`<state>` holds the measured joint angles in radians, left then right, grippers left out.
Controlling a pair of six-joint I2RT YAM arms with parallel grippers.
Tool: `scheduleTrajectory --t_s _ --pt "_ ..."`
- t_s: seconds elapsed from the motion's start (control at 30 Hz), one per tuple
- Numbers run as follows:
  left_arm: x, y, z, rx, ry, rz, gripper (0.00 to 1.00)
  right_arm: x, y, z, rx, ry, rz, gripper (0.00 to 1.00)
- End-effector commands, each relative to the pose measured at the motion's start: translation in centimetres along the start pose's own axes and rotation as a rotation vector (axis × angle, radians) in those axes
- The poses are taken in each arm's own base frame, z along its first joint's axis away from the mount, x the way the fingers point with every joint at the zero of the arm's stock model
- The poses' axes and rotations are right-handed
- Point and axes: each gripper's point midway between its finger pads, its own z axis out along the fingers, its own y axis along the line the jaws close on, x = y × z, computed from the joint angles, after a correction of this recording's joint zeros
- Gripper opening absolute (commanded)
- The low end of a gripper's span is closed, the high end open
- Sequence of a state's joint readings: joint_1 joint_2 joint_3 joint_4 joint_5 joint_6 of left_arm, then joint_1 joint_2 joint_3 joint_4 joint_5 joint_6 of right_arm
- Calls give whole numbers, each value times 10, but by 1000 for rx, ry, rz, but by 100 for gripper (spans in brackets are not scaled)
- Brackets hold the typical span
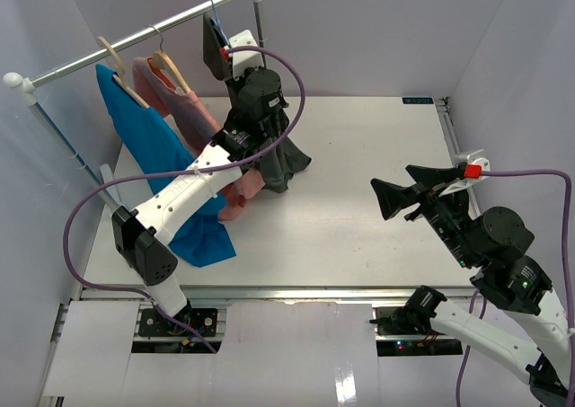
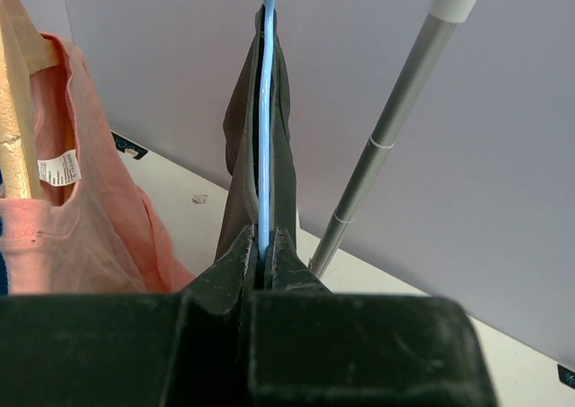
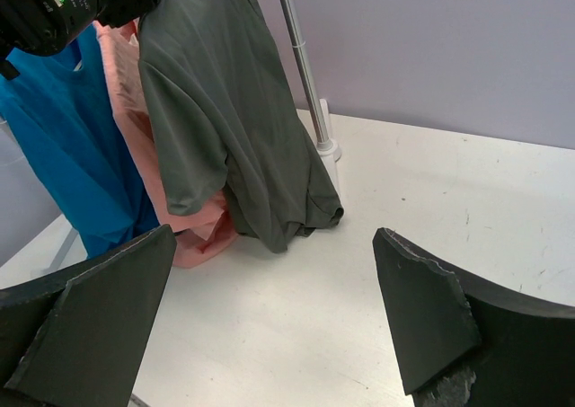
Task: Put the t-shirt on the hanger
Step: Place the hanger at the clothesline.
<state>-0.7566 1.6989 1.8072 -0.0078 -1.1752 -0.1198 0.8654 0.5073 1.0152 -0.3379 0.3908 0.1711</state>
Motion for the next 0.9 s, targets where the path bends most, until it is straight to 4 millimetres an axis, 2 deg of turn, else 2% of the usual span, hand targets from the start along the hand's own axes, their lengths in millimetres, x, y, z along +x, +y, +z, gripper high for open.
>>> scheduleTrajectory --t_s 0.0,0.17,0.27,0.67,0.7,0.73,0.77,0.8,0.83,0.87 --pt "-9 1 5 -12 -31 -29 0 -5 -4 -6 5 -34 -10 97" --pt "11 0 19 -25 -5 -1 0 -8 -8 -14 12 -50 -18 97" --pt "30 -2 20 -12 36 21 0 -10 -14 -18 35 -58 -23 97" --pt "62 -5 26 3 74 68 0 -9 -17 -35 15 -64 -24 97" --pt "65 -5 26 5 78 74 2 -11 -17 -36 16 -70 -25 97" --pt "65 -5 25 10 81 74 19 -12 -18 -37 19 -73 -25 97" --pt "64 -8 24 34 87 67 49 -13 -20 -38 26 -73 -27 96" --pt "62 -12 21 74 98 61 71 -13 -21 -39 31 -71 -31 96" --pt "61 -16 17 119 110 57 87 -13 -21 -39 34 -68 -36 96" --pt "49 -19 12 164 113 30 95 -12 -22 -39 36 -65 -41 95"
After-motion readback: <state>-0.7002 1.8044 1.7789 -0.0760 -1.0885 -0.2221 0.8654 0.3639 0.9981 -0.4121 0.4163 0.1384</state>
